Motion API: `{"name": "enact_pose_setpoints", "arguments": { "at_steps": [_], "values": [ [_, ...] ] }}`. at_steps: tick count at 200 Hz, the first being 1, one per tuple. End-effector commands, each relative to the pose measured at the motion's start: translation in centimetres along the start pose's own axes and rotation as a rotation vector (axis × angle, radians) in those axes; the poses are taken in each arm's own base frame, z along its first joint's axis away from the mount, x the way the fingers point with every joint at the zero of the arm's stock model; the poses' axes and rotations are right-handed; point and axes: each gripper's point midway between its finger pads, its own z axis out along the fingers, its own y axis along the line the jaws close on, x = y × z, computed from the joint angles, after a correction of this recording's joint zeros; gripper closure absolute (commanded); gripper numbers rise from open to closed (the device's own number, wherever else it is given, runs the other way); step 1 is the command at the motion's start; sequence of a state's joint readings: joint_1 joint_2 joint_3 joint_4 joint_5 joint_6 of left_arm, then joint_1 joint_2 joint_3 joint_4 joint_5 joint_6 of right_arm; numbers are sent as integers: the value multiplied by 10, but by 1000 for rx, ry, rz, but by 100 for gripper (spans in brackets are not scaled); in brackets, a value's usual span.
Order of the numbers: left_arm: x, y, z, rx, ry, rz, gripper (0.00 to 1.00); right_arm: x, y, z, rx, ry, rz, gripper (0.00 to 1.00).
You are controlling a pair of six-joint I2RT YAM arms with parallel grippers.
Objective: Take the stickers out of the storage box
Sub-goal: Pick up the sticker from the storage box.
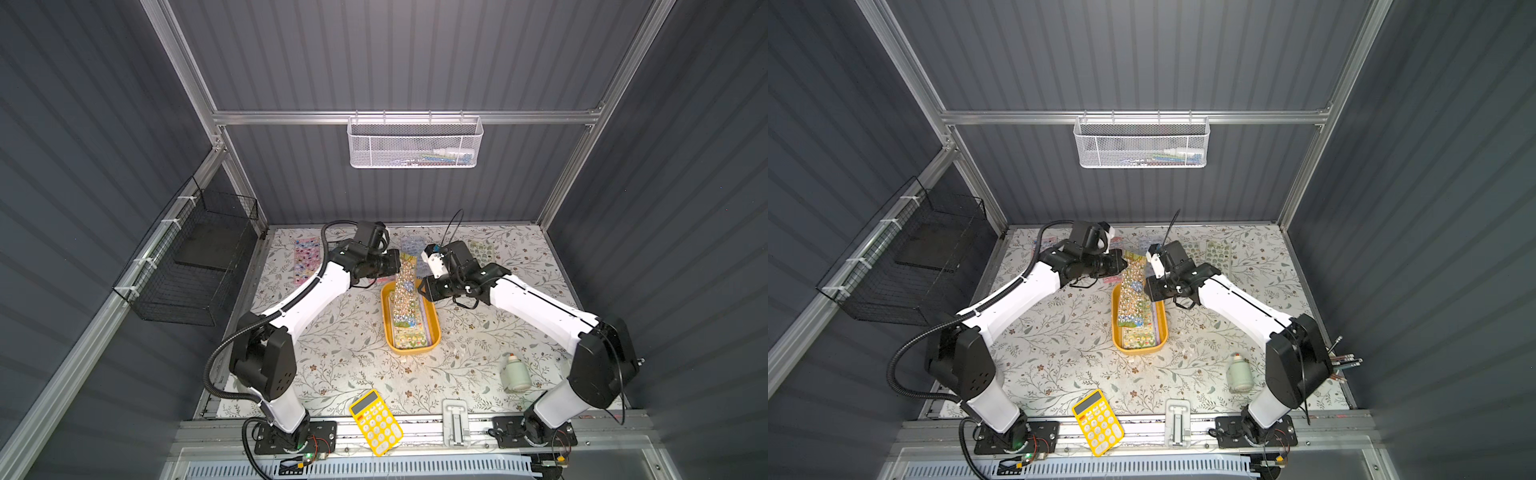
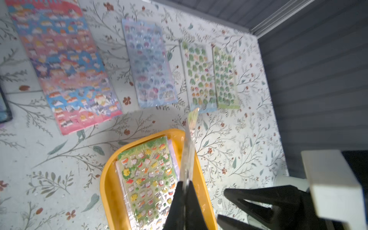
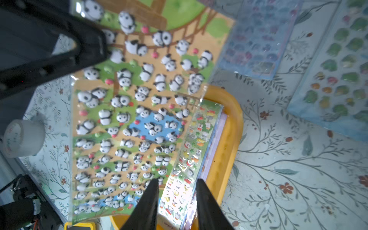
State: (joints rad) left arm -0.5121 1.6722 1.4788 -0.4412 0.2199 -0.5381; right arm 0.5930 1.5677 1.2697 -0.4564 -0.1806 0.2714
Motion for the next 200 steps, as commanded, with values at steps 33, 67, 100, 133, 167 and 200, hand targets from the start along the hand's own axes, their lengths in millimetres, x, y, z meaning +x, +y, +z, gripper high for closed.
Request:
{"name": "enact_pose_setpoints", "arguments": {
  "at_steps": [33, 67, 100, 133, 167, 200],
  "values": [
    [-22, 8, -25, 78, -60, -42, 100, -1, -4, -6, -25, -4, 20, 65],
    [-22, 1, -30, 121, -49, -40, 100, -4, 6, -12, -100, -23, 30, 59],
    [-36, -7, -46, 180, -91, -37, 100, -21, 22, -25, -244, -66, 65, 56],
    [-47, -8, -62, 277, -136, -75, 100, -41, 28, -40, -405, -122, 162, 53],
    [-58, -12, -70, 383, -167, -114, 100, -49, 34, -44, -447, -135, 178, 47],
    [-65, -19, -72, 449, -180, -125, 100, -56, 48, -46, -534, -126, 199, 42]
  ]
}}
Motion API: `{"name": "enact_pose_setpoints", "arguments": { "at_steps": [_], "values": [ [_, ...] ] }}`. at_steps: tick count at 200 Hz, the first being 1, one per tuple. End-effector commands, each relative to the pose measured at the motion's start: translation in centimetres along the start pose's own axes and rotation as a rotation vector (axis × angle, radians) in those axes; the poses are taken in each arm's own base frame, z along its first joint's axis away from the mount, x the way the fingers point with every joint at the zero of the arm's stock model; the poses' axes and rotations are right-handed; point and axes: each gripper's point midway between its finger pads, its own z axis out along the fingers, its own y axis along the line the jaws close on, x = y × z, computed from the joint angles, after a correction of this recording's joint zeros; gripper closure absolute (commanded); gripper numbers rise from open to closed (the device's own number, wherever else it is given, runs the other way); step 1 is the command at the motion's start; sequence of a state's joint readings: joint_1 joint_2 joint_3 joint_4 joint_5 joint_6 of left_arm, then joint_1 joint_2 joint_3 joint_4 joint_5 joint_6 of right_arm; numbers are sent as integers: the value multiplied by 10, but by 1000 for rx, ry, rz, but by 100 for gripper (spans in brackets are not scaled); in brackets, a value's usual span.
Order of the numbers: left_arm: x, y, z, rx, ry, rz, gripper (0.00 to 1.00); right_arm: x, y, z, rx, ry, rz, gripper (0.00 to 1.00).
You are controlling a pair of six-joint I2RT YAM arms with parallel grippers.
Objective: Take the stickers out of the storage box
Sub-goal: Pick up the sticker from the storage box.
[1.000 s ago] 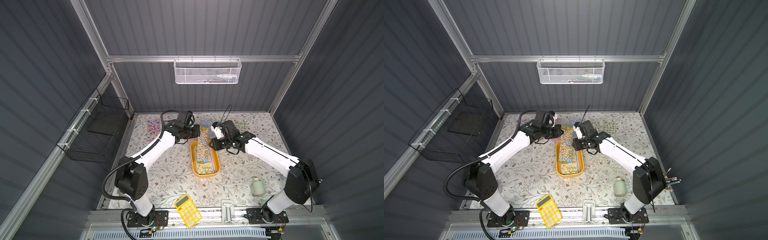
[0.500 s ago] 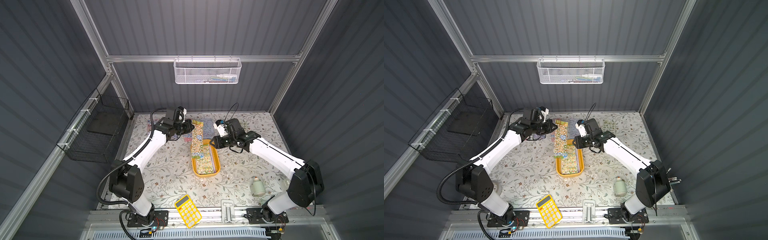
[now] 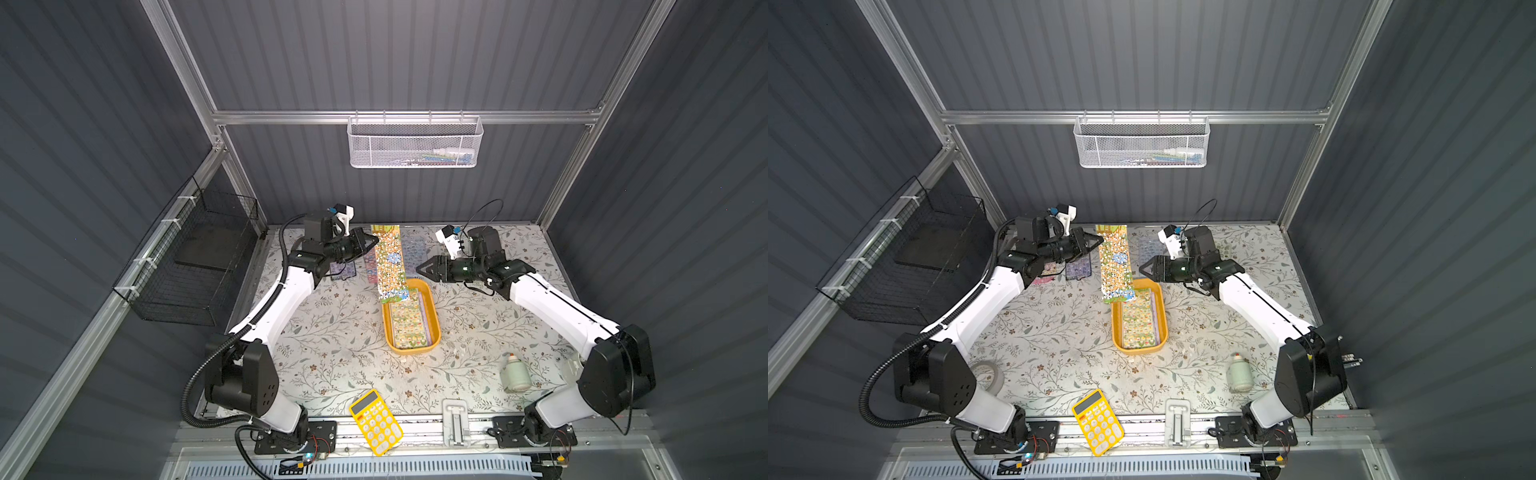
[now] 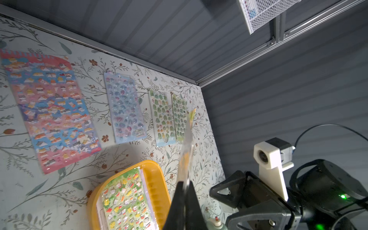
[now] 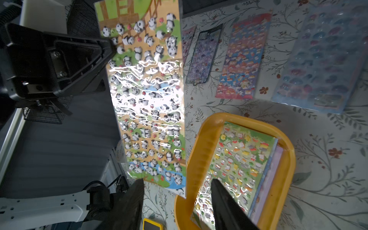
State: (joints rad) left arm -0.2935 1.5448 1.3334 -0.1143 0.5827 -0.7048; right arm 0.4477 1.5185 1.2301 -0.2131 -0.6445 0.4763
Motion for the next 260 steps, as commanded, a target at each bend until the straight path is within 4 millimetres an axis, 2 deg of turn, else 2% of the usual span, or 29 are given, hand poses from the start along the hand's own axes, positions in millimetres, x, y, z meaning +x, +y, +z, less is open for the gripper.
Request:
{"name": "enact_pose_setpoints", "arguments": {
  "at_steps": [1, 34, 88, 159, 187, 206, 221, 239, 251, 260],
  "values": [
    [-6, -24, -1, 118, -5, 1, 100, -6, 21, 3, -106, 4, 20, 42],
    [-10, -32, 0, 176, -12, -14, 100, -10, 24, 12, -137, 11, 40, 41],
    [-10, -35, 2, 221, -8, -32, 100, -15, 28, 22, -170, 16, 59, 42],
    [-6, -26, 6, 209, -5, -42, 100, -27, 33, 27, -215, 6, 95, 68],
    [-6, -25, 7, 206, -6, -38, 100, -29, 33, 24, -201, -2, 88, 87],
    [-8, -26, 7, 209, -12, -33, 100, -28, 31, 22, -185, -5, 86, 95],
    [-10, -27, 7, 209, -16, -29, 87, -28, 30, 20, -169, -5, 79, 100],
    [-11, -27, 6, 199, -20, -22, 61, -27, 29, 17, -160, -1, 74, 100],
    [-11, -27, 5, 190, -22, -15, 36, -28, 27, 15, -150, -3, 70, 100],
    [-11, -28, 3, 185, -23, -8, 23, -28, 26, 13, -143, -3, 67, 100]
  ]
}}
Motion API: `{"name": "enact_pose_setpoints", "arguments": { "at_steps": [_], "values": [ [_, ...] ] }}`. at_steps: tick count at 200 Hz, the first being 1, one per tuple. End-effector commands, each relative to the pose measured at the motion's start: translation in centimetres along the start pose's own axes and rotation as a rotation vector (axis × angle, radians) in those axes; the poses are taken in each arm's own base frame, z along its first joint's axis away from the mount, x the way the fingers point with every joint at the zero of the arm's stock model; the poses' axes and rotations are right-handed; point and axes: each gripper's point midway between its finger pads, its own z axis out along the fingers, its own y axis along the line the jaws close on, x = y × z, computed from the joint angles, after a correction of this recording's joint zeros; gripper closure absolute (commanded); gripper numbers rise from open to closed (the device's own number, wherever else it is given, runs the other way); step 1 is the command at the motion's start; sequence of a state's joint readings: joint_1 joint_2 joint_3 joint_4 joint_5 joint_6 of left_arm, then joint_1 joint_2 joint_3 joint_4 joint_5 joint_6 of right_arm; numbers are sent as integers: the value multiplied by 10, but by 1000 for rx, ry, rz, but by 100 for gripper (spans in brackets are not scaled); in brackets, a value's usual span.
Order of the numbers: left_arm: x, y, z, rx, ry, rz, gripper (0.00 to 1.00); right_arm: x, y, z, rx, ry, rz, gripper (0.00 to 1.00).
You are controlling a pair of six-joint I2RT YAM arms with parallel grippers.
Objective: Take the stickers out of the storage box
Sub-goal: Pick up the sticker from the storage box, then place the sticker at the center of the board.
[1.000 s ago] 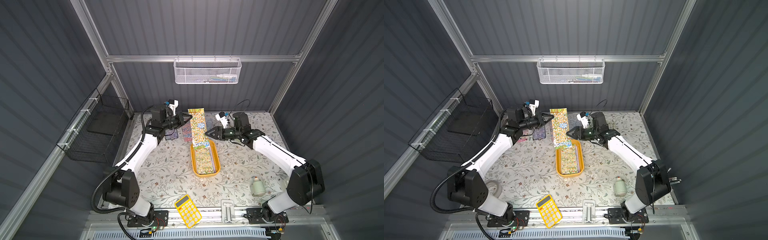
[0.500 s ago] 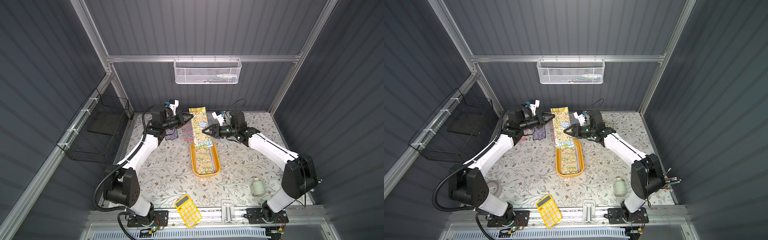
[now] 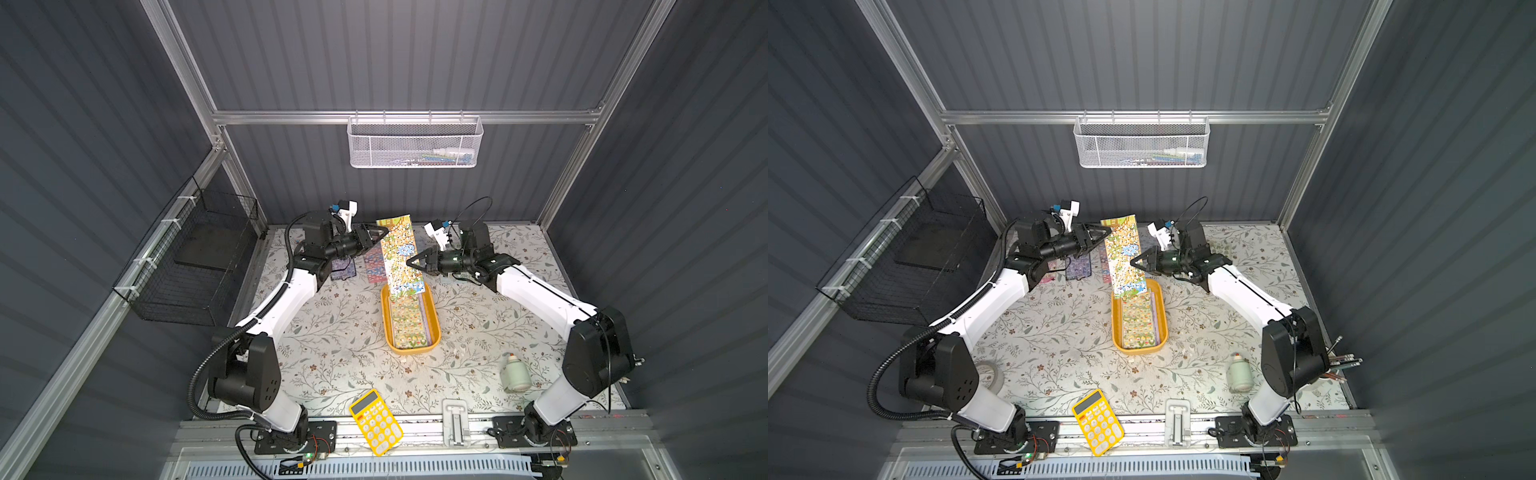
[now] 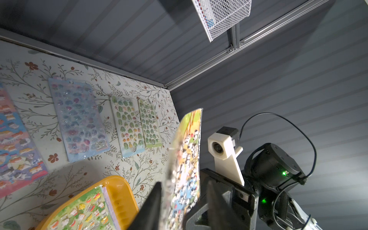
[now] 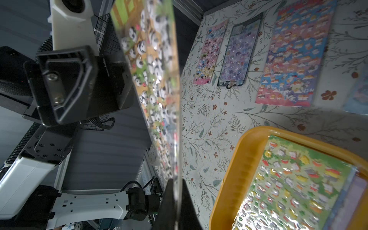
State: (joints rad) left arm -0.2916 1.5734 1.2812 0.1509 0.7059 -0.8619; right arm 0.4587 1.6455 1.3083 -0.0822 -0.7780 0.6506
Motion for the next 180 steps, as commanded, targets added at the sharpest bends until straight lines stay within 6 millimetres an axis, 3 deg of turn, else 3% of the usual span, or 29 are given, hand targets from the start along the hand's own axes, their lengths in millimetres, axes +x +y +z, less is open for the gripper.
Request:
{"name": "enact_pose_setpoints", "arguments": {
  "at_steps": [1, 6, 9, 14, 60, 101, 136, 180],
  "values": [
    [-4, -5, -3, -2, -6, 32, 22, -10, 12, -13, 10, -26, -51, 100],
    [-4, -4, -4, -8, -4, 34, 15, -10, 11, -15, 16, -28, -55, 100],
    [-5, -5, -4, -12, -7, 37, 3, -10, 11, -16, 20, -26, -55, 100],
    [-4, -4, -5, -19, -5, 40, 0, -10, 11, -18, 24, -26, -60, 100],
    [-7, 1, -16, -122, -26, 85, 0, -8, -4, -34, 132, -17, -93, 100],
    [-12, 2, -25, -185, -46, 114, 0, -7, -23, -60, 254, -26, -113, 100],
    [-14, 7, -31, -240, -60, 139, 0, -13, -50, -96, 386, -68, -112, 100],
    [-13, 14, -33, -270, -63, 146, 0, -23, -98, -149, 580, -134, -36, 100]
  ]
}}
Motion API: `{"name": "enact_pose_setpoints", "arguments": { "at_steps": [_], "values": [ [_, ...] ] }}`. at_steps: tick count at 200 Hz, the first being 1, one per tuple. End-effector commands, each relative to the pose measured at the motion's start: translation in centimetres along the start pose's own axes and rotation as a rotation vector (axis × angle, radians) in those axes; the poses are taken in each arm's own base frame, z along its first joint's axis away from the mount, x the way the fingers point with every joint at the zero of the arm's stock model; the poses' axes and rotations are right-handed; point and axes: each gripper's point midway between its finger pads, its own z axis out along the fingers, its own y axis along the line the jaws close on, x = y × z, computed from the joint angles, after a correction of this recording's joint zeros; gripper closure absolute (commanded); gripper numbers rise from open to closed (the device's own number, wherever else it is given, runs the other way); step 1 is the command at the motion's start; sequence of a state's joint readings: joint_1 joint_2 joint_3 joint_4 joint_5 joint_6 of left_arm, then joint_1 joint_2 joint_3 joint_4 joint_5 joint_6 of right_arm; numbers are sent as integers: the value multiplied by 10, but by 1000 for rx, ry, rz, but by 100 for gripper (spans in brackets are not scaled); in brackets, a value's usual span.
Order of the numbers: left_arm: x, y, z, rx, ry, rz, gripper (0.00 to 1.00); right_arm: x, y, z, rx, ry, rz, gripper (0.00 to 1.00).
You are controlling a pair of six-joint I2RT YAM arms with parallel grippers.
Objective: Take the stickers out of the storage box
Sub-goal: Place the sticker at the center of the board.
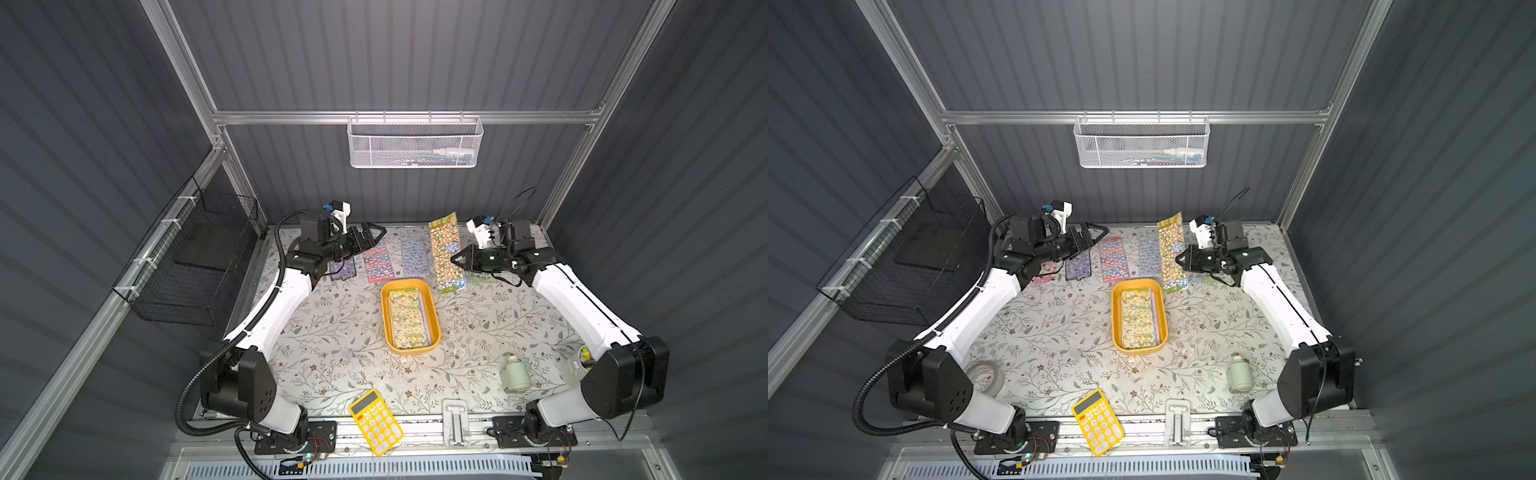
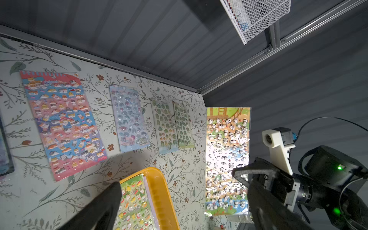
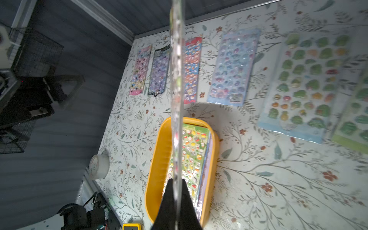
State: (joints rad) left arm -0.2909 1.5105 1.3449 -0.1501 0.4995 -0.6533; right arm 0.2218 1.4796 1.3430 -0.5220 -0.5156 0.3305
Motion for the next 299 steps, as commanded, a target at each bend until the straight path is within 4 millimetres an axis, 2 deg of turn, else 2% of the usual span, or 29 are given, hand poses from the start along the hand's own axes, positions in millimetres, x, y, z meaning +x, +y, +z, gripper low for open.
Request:
{"name": "enact_pose_setpoints", "arguments": {
  "at_steps": [1, 65, 106, 136, 165, 203, 252, 299],
  "values": [
    [-8, -2, -10, -25, -26, 42, 0, -2, -37, -17, 136, -9, 17, 100],
    [-4, 9, -5, -50, -9, 59, 0, -18, -114, -53, 395, -62, 72, 100],
    [-2, 14, 1, -56, 8, 57, 0, -30, -164, -67, 527, -72, 117, 100],
    [-1, 18, 4, -61, 16, 48, 0, -42, -195, -67, 565, -69, 124, 100],
    [2, 21, 8, -61, 29, 37, 0, -49, -226, -63, 622, -52, 129, 100],
    [2, 24, 9, -71, 35, 28, 0, -44, -261, -43, 673, 47, 112, 100],
    [5, 29, 13, -82, 53, 15, 0, -37, -286, -11, 628, 152, 99, 100],
    [6, 31, 16, -81, 61, 0, 0, -34, -308, 4, 588, 178, 137, 100]
  ]
}}
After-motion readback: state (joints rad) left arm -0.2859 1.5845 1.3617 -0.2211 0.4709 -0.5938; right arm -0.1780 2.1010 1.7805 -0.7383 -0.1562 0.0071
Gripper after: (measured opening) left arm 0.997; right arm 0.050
